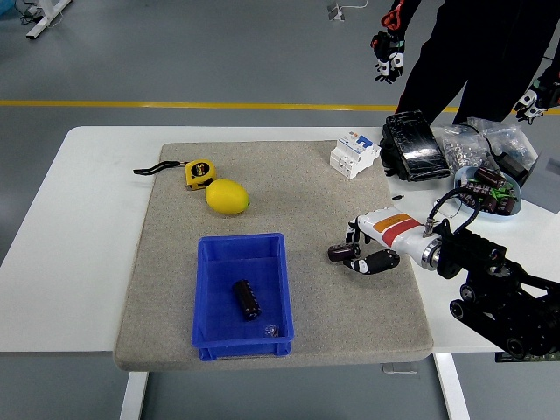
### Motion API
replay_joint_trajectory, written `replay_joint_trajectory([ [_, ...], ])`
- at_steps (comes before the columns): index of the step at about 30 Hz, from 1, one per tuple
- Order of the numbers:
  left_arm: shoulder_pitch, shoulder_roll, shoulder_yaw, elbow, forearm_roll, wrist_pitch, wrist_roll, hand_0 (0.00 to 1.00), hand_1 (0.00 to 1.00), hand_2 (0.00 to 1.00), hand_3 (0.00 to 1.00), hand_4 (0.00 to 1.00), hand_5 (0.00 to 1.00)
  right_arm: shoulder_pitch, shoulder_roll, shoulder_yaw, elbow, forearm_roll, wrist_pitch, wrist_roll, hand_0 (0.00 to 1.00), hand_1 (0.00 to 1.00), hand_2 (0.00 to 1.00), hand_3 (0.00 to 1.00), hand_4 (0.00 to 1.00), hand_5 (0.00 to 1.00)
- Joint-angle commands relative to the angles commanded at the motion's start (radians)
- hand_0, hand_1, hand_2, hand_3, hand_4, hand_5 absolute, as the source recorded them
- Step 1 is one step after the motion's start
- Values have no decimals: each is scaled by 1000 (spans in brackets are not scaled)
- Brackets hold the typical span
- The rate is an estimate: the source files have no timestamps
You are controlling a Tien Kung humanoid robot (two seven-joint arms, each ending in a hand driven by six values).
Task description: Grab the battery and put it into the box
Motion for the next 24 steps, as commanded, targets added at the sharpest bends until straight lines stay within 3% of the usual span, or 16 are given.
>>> replay_joint_trajectory([
  [24, 12, 3, -16, 1, 20, -6, 4, 582, 598, 640, 585, 633, 592, 13, -16, 21, 29, -16, 9, -6, 381, 450, 535, 473, 680, 340],
])
